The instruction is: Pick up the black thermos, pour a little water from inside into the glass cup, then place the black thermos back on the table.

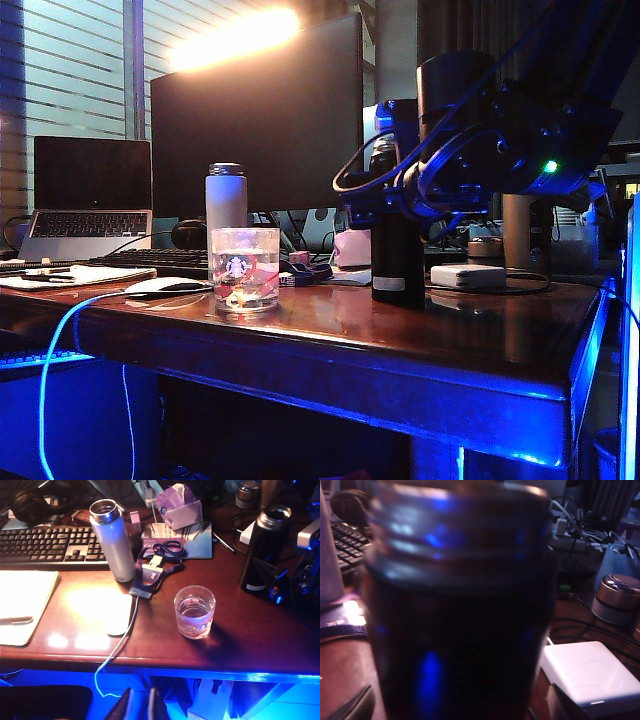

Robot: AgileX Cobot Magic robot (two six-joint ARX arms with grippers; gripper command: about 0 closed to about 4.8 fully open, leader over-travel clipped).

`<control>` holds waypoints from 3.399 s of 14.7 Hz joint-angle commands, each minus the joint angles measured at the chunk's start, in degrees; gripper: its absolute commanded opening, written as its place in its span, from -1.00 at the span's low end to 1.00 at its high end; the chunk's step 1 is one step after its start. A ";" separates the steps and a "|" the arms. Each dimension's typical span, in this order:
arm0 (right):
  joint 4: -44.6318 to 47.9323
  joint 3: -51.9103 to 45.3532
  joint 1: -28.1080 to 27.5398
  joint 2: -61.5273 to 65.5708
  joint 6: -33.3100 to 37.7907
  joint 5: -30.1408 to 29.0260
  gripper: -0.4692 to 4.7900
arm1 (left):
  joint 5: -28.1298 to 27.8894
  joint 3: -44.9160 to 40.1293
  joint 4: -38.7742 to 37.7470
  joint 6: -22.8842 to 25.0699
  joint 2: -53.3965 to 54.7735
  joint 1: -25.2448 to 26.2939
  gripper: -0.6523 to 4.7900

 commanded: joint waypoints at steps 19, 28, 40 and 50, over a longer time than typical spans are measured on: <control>-0.68 4.98 -1.88 4.09 -0.22 -1.27 1.00 | 0.46 0.24 0.15 -0.22 -0.13 -0.02 -0.55; -0.81 5.68 -2.19 4.22 -0.22 -1.18 -0.48 | 0.46 0.24 -0.20 -0.22 -0.13 -0.02 -0.55; -2.80 5.60 0.59 -0.52 -4.37 0.96 -0.50 | 0.46 0.24 -0.24 -0.22 -0.13 -0.02 -0.55; -16.55 14.62 6.47 -1.27 -6.93 2.84 -0.50 | 0.46 0.24 -0.68 -0.22 -0.13 -0.02 -0.55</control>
